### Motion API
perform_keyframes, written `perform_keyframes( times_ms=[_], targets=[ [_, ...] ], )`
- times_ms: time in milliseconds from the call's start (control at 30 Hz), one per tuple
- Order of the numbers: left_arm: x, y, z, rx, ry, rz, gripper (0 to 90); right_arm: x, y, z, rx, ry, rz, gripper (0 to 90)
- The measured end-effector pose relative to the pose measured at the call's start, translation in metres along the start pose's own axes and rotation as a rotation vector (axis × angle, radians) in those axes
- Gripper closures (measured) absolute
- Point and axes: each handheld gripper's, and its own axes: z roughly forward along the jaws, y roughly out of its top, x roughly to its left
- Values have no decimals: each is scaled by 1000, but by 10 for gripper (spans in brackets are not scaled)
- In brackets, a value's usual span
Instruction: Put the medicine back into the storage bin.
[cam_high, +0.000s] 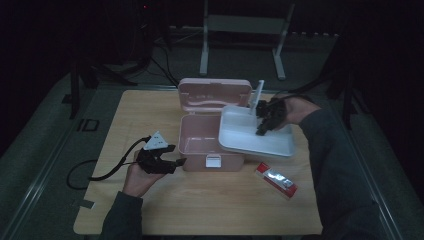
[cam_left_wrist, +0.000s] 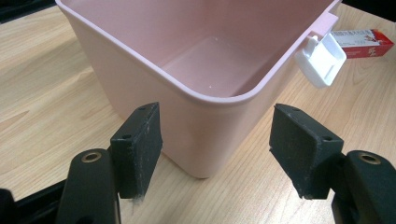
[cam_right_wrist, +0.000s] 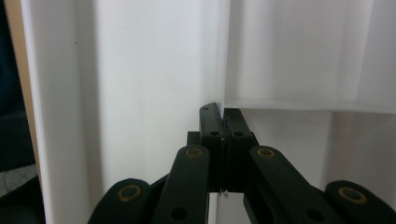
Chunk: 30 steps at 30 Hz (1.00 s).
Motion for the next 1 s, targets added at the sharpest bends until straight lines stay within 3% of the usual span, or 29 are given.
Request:
perform_keyframes(
  times_ms=[67,100,133,167,233,267,333,367,467,500,567,767,867,900,1000],
  targets=[
    [0,0,-1,-1,-1,1,341,-4,-24,4,8,4,49,897],
    [1,0,-1,-2,-3,0,342,-8,-49,7,-10,17,107,897],
    [1,0,-1,-4,-3,0,342,-8,-49,7,-10,17,107,897],
    [2,0,-2,-6,-2,-2,341,-13,-72,12,-23,10,158,896],
    [2,-1,-2,-7,-1,-2,342,-15,-83,15,-19,7,183,896],
    [3,-1,-2,-9,0,-2,342,-20,-99,23,2,-9,236,896],
    [3,-1,-2,-11,1,-3,342,-21,-105,28,12,-29,249,897],
    [2,-1,-2,-11,-2,-4,342,-25,-113,39,23,-44,279,896],
    [2,-1,-1,-10,-4,-6,342,-32,-118,61,37,-47,316,896],
    [2,-2,0,-6,-4,-3,342,-32,-118,61,37,-47,316,896],
    [2,-2,0,-6,-4,-2,341,-40,-119,85,51,-40,350,896],
    [6,-4,-6,-25,3,-18,342,-45,-119,115,87,-21,372,890],
    [7,-5,-8,-28,7,-18,342,-44,-118,119,86,-22,393,804],
    [7,-5,-9,-30,8,-18,343,-42,-116,116,82,-29,403,739],
    [8,-5,-10,-30,15,-17,343,-34,-115,107,73,-15,416,688]
  ],
)
